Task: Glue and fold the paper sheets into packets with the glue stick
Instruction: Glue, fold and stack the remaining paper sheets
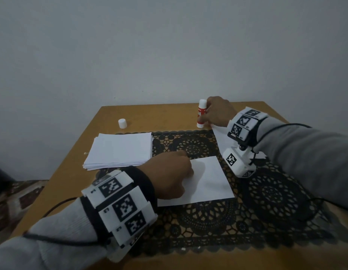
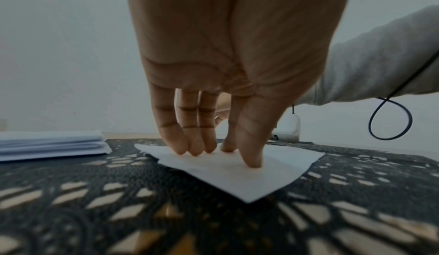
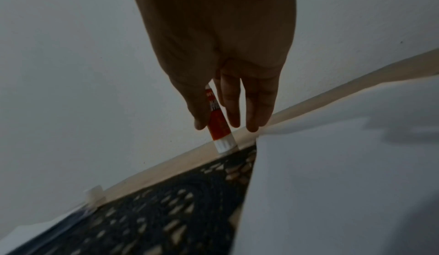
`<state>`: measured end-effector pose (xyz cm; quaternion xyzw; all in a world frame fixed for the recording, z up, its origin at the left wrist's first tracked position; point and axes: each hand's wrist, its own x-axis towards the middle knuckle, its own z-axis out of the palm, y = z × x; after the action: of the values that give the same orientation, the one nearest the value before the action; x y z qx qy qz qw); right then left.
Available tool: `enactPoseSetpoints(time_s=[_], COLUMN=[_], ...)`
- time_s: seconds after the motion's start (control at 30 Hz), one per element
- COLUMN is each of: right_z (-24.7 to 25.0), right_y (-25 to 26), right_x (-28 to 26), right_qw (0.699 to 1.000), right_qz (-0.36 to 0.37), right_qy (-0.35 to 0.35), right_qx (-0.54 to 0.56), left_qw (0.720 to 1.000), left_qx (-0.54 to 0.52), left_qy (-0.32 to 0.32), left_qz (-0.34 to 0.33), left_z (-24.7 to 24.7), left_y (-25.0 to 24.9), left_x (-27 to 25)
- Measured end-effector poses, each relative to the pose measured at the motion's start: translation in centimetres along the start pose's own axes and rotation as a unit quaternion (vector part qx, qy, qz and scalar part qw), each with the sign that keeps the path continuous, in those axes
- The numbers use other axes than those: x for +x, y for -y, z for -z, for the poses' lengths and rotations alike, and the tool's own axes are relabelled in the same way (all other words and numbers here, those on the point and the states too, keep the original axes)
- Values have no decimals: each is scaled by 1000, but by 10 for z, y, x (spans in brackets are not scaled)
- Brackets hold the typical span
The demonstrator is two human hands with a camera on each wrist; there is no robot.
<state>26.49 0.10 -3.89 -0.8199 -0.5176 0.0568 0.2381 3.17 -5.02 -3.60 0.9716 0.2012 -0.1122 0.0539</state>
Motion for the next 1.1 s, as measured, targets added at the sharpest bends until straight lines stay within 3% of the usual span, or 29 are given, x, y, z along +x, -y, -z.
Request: enactPoseSetpoints(time_s=[0.13,0.3,0.47,0.67,1.1], right_z=[30,81,107,111,107], right_y=[-6,-52,-111,-133,-146], right_x=[-14,-53,-100,-145,-155], right_qw=[1000,988,949,921,890], right_qz=[-8,39,2,56,186], right_qy=[2,29,92,221,192], right_qx=[6,-148,-302,-317,-369], left_qw=[1000,997,994,991,990], left_qx=[-15,-61,-100,-121,-128], left_qy=[-6,-7,-3,-11,-8], left_qz=[8,38,52,51,50], left_z=[1,0,1,1,-1], left_y=[0,2,3,4,7], left_x=[0,3,4,2,5])
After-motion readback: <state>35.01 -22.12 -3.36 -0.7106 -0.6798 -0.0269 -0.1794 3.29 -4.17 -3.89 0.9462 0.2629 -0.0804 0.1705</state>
